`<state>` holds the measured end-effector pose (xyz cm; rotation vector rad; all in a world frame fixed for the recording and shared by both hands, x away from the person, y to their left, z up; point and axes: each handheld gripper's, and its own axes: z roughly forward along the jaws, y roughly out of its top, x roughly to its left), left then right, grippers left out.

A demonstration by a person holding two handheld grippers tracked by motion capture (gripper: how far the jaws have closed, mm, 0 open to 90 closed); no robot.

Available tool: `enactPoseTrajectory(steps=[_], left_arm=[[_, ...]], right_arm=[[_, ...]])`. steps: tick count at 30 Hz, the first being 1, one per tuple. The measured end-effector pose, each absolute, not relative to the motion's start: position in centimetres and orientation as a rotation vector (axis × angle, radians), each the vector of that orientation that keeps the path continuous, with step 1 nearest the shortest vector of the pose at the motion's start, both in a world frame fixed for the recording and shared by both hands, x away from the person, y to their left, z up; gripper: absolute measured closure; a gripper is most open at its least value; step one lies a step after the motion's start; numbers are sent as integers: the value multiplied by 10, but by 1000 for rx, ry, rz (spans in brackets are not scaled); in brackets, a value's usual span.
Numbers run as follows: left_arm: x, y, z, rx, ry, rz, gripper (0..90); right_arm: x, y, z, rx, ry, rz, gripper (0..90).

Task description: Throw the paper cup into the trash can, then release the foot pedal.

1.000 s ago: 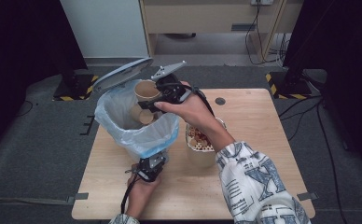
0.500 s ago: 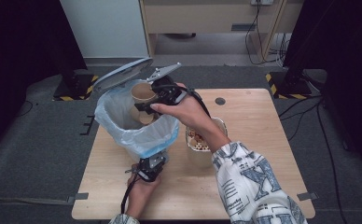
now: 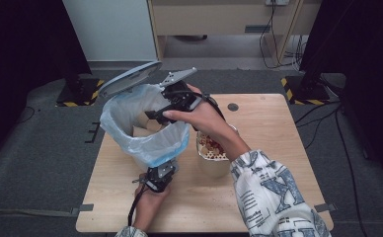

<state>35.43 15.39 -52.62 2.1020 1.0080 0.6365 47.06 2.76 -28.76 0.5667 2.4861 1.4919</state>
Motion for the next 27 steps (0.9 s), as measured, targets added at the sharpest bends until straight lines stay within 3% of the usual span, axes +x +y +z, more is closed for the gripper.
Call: enactPoseTrajectory(steps=[9, 13, 16, 27], left_arm=[[354, 154, -526, 2095, 1007, 622, 858], [351, 150, -522, 2098, 989, 643, 751], [346, 150, -513, 2048, 980, 689, 732], [337, 142, -506, 2000, 971, 635, 563]], right_arm=[[474, -19, -288, 641, 2430, 1485, 94], [476, -50, -291, 696, 2397, 1453, 91], [478, -73, -293, 745, 2360, 1437, 94], [489, -132, -305, 929, 2233, 1381, 69]])
